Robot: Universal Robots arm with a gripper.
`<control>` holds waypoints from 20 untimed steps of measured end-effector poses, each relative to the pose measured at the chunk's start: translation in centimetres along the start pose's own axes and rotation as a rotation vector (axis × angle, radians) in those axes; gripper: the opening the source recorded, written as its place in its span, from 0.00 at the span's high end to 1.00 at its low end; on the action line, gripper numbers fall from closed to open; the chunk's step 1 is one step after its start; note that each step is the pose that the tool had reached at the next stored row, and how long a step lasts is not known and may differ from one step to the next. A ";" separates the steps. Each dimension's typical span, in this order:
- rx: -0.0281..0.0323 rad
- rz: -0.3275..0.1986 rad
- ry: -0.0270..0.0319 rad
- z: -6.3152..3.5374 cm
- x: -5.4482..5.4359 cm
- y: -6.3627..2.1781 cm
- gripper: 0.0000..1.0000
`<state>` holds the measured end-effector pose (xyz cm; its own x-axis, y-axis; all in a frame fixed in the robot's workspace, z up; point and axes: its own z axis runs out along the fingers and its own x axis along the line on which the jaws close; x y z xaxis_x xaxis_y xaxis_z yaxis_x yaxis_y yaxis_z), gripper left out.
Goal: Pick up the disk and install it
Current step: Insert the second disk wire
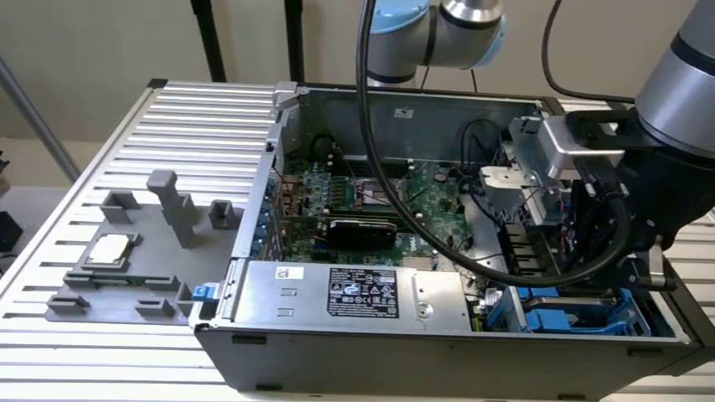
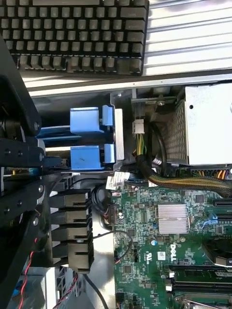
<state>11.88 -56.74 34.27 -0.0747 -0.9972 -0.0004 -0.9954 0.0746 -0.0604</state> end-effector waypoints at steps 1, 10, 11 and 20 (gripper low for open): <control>0.0033 -0.002 -0.0005 0.06 0.0 0.05 1.00; 0.0271 -0.015 -0.0041 0.59 0.0 0.43 1.00; 0.0290 -0.017 -0.0042 0.63 0.0 0.46 1.00; 0.0316 -0.020 -0.0053 0.21 0.1 0.81 0.00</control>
<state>11.08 -56.76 34.01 -0.0540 -0.9985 -0.0041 -0.9943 0.0541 -0.0919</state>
